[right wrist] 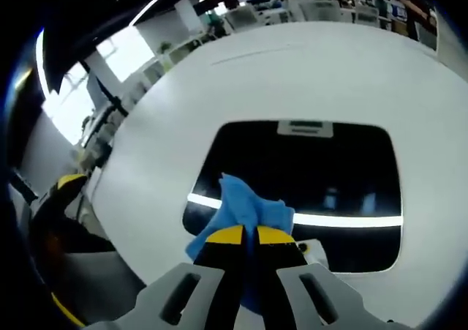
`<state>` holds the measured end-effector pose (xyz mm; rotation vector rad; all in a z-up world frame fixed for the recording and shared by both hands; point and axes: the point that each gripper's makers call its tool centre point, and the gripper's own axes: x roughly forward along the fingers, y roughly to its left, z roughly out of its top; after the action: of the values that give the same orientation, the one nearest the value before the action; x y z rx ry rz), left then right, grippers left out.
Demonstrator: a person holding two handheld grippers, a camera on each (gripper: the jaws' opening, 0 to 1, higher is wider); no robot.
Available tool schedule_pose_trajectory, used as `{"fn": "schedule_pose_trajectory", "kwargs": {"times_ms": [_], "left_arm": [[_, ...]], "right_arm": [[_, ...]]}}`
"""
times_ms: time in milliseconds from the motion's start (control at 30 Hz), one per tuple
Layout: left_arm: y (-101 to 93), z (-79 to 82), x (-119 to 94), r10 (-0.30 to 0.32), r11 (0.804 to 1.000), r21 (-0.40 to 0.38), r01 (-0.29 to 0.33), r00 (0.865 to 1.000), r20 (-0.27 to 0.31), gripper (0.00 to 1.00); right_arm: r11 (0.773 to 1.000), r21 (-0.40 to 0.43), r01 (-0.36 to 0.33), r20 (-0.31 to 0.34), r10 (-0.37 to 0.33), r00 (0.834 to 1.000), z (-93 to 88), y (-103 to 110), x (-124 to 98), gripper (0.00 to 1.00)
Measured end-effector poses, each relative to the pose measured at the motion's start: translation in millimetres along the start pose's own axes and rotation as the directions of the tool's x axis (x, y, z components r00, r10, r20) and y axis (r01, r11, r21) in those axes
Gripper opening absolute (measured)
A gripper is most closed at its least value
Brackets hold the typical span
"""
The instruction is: Wipe the mirror surface with the cleaning cloth until all visible marks leave the cleaned area.
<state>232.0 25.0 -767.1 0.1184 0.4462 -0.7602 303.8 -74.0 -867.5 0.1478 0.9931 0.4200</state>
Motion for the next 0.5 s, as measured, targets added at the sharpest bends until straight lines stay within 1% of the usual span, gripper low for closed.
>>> {"fn": "schedule_pose_trajectory", "kwargs": {"times_ms": [100,500], "left_arm": [[-1.1,-0.5,0.1,-0.005,1.0,0.005,0.005,1.0,-0.002,0.99],[-0.6,-0.4,0.1,-0.002,1.0,0.007,0.002,1.0,-0.002,0.99]], "right_arm": [[1.0,0.004,-0.005,-0.012,0.005,1.0,0.8,2.6,1.7,0.0],[0.999,-0.014,-0.029,-0.018,0.029,0.999,1.8,16.4,7.5,0.0]]}}
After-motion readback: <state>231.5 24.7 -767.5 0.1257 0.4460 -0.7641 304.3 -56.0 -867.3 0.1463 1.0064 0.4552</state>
